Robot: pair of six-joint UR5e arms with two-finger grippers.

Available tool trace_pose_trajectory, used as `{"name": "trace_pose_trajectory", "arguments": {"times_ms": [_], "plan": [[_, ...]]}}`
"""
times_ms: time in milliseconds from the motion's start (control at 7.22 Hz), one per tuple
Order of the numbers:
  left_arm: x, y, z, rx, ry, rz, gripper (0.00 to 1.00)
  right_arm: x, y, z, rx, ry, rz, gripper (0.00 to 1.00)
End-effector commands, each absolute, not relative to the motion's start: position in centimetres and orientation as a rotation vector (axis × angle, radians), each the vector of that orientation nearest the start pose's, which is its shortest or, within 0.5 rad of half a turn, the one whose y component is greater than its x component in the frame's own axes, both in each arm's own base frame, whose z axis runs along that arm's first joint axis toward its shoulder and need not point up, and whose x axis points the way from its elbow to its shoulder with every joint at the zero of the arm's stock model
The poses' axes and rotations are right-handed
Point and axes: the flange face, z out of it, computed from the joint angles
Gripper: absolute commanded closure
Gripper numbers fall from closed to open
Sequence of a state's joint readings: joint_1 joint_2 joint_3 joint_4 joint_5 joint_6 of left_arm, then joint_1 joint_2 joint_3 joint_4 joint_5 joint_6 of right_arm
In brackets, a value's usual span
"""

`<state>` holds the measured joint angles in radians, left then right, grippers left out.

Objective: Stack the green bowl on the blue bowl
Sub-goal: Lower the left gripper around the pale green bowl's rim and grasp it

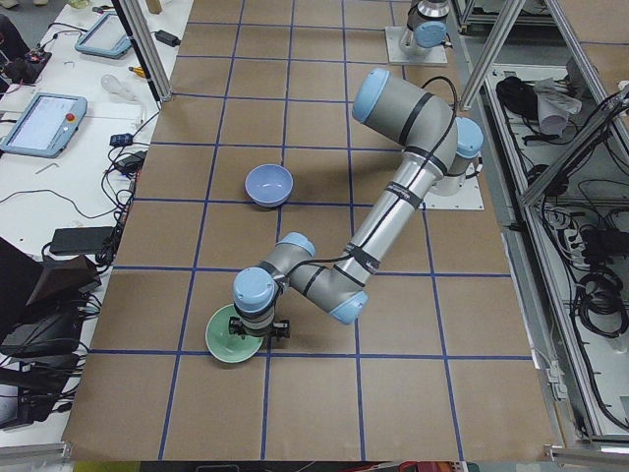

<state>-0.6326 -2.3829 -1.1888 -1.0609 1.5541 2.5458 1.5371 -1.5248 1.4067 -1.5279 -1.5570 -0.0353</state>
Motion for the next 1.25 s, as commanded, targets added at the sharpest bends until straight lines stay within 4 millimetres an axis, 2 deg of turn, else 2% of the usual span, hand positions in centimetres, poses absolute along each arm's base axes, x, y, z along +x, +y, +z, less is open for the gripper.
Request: {"name": "trace_pose_trajectory", "arguments": {"times_ms": [0, 138, 277, 692, 831, 969, 1108], "plan": [[54.5, -56.7, 18.6, -2.318, -2.219, 0.031, 0.41, 11.7, -52.0, 54.1, -0.003, 3.128, -0.118, 0.00], [54.5, -56.7, 18.7, -2.321, -2.218, 0.028, 0.78, 11.7, -52.0, 54.1, -0.003, 3.128, -0.118, 0.00], [54.6, -56.5, 18.8, -2.320, -2.220, 0.023, 0.99, 11.7, -52.0, 54.2, -0.003, 3.128, -0.121, 0.00], [54.5, -56.4, 19.1, -2.303, -2.239, 0.016, 1.00, 11.7, -52.0, 54.1, -0.003, 3.127, -0.118, 0.00], [54.5, -56.4, 19.8, -2.310, -2.245, 0.013, 1.00, 11.7, -52.0, 54.2, -0.003, 3.128, -0.121, 0.00], [54.2, -56.3, 21.2, -2.310, -2.249, 0.013, 1.00, 11.7, -52.0, 54.2, -0.003, 3.128, -0.121, 0.00], [52.8, -56.6, 24.3, -2.282, -2.303, 0.015, 1.00, 11.7, -52.0, 54.2, -0.003, 3.127, -0.121, 0.00]]}}
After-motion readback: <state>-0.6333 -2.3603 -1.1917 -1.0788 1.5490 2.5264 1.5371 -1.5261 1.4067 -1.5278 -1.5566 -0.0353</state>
